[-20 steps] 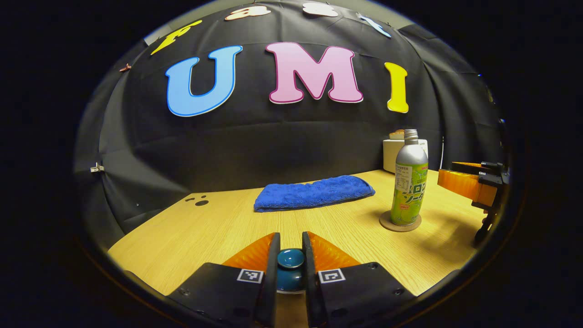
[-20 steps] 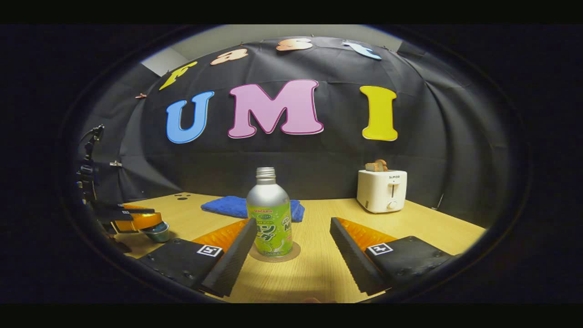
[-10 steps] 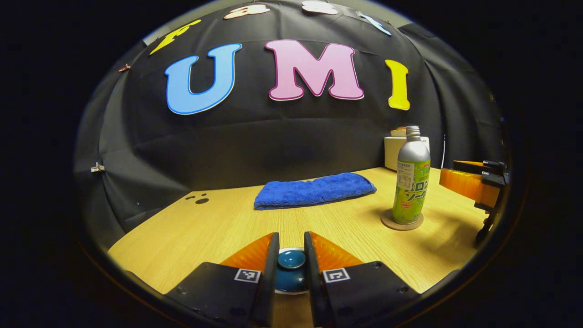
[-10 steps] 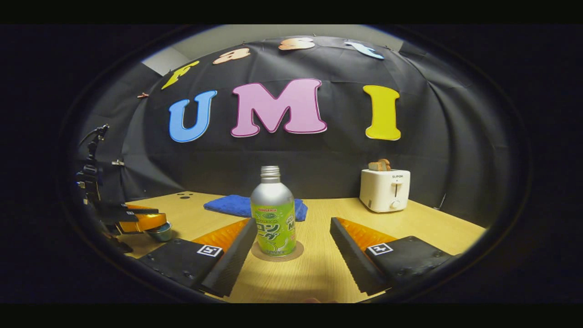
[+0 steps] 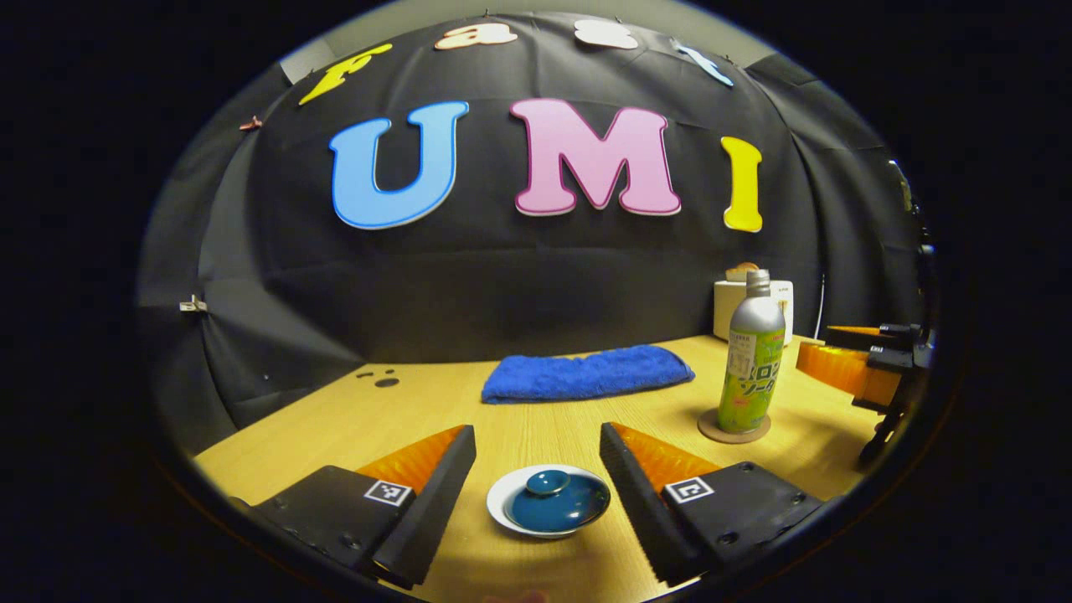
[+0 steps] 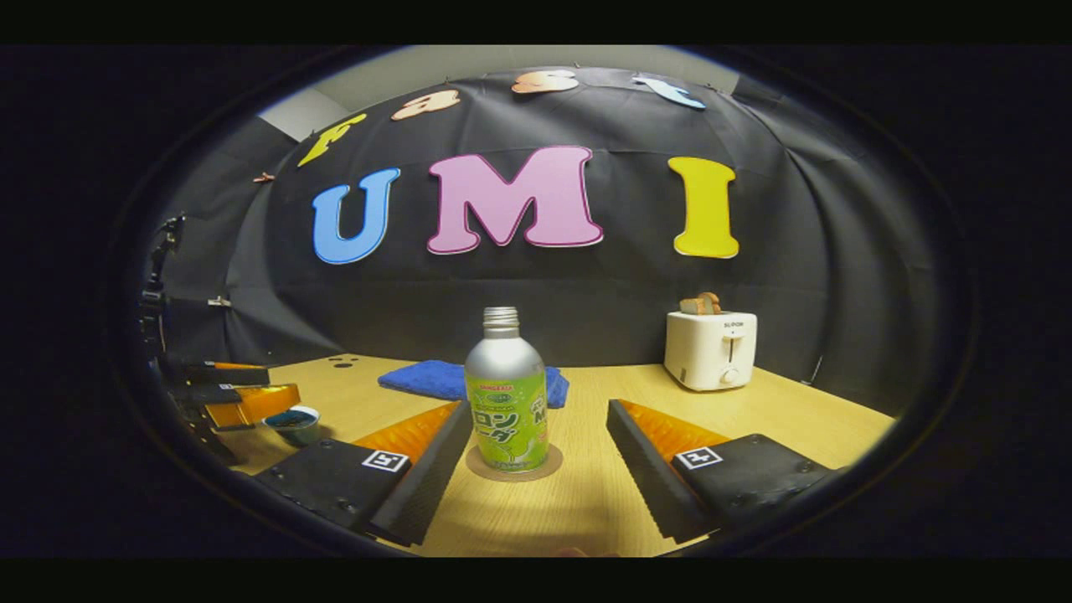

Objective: Open the teacup lid with one hand, grasp the water bottle and pour water into the teacup with the other hand; after pouring, place the water bottle on the coaster and then close the teacup lid.

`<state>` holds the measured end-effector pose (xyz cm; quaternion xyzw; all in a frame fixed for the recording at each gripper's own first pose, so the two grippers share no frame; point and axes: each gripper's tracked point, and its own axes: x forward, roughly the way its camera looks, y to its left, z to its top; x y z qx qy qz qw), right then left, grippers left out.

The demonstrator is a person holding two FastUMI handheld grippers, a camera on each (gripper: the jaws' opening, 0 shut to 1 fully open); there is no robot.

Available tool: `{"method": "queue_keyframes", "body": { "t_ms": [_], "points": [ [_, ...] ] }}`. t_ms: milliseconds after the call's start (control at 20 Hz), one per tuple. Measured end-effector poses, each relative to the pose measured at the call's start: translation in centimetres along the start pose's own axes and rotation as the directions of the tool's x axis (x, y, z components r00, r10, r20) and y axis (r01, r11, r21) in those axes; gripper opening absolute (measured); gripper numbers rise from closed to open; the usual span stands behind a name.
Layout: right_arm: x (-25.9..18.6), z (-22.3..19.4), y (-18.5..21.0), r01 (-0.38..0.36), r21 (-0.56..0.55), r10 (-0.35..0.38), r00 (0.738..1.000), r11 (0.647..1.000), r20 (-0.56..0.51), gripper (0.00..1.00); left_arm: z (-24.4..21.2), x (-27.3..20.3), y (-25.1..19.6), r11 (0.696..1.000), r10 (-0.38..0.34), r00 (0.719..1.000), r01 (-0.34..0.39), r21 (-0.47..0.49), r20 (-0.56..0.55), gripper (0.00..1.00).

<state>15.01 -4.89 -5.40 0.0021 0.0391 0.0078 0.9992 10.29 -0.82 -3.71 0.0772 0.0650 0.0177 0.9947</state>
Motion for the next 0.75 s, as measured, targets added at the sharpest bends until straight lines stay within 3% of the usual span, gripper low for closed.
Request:
{"method": "queue_keyframes", "body": {
  "t_ms": [100,300,750],
  "points": [
    [-0.2,0.2,0.3,-0.009,0.008,0.009,1.000,1.000,0.006,0.99,1.8,-1.0,0.6,0.999,0.030,0.998,-0.029,-0.013,0.056,0.97],
    [-0.3,0.9,0.7,-0.026,0.027,0.025,0.999,0.999,0.031,0.99,4.3,-3.4,-0.3,0.992,0.037,0.990,-0.020,-0.127,0.138,0.97],
    [-0.4,0.9,0.9,-0.035,0.041,0.034,0.999,0.999,0.035,0.99,3.9,-6.9,0.0,0.970,0.094,0.984,-0.057,-0.238,0.148,0.98]
  ]
}}
